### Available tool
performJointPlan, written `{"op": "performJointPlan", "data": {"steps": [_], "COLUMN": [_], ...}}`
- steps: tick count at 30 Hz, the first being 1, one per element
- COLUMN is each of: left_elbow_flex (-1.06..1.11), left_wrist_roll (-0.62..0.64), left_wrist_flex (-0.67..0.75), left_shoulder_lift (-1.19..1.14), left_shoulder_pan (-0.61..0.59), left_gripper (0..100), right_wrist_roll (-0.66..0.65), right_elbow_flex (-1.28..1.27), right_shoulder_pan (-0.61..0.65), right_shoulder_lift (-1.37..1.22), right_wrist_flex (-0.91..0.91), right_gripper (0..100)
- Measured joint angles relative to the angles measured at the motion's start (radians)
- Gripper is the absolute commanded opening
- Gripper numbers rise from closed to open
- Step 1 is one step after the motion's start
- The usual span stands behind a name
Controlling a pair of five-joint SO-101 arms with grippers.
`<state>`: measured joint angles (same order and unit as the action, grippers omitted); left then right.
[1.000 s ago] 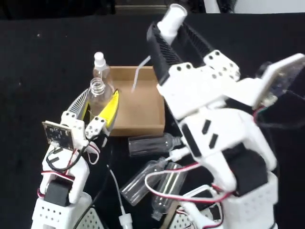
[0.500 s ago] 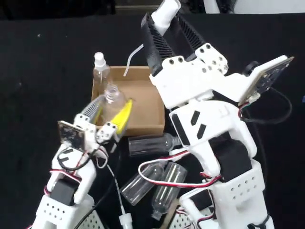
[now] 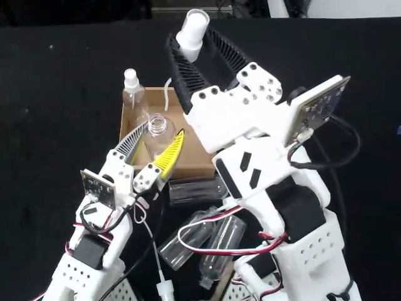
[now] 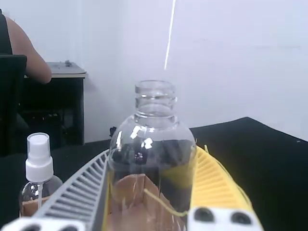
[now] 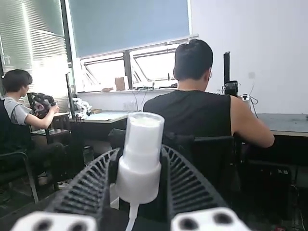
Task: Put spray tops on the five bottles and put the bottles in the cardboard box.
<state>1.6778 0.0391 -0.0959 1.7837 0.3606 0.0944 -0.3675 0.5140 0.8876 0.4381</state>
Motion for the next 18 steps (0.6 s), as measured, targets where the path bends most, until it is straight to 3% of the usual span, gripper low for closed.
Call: {"op": "performJointPlan", "data": {"steps": [12,18], "left_elbow_flex": [0.0,0.0], "left_wrist_roll": [0.0,0.0], "left_wrist_flex": [0.0,0.0], "left_shoulder_lift": [0.0,0.0], "left_shoulder_pan": [0.003,0.003], "left_gripper": [3,3], "right_wrist_roll": [-0.003,-0.012], "right_elbow_flex": [0.0,0.0], "right_shoulder_pan": [-0.003,0.078], "right_shoulder_lift": [0.014,0.049], "right_wrist_flex": [0.017,0.066], "right_gripper": [1.1,1.1]}}
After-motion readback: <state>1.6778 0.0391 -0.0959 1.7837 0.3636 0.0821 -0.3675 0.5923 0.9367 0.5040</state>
